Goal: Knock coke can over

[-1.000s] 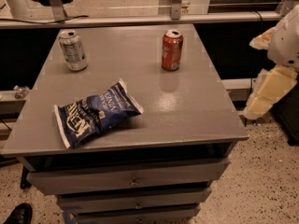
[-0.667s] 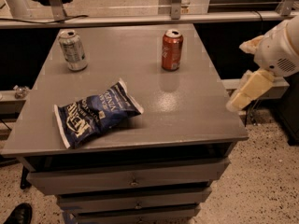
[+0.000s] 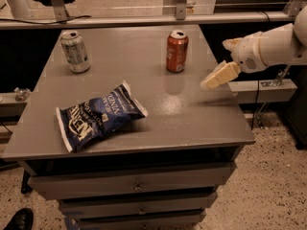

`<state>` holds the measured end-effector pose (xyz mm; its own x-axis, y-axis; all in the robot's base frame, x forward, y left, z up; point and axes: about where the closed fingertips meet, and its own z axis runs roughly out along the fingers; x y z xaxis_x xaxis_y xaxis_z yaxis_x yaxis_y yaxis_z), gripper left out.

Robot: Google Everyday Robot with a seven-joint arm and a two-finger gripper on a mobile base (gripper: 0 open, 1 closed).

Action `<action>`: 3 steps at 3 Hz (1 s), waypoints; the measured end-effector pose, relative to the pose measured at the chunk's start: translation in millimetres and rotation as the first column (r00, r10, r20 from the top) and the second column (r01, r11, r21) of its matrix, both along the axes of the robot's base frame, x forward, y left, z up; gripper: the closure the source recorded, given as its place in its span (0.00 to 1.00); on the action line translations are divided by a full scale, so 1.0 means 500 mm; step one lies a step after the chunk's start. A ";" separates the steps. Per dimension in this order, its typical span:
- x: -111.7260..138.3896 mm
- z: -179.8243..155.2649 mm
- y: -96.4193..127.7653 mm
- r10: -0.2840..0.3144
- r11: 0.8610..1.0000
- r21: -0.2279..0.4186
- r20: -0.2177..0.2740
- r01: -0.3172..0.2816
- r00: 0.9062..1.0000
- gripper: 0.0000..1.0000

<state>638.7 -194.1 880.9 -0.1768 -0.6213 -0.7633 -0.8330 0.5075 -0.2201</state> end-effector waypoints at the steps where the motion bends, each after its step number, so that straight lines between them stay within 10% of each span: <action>1: 0.094 -0.035 0.058 -0.009 0.986 0.164 0.007 0.008 1.000 0.00; 3: 0.186 -0.040 0.162 -0.011 0.911 0.413 -0.002 0.011 1.000 0.18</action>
Offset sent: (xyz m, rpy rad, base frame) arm 0.1082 0.0897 -0.0226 0.4887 0.0023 -0.0212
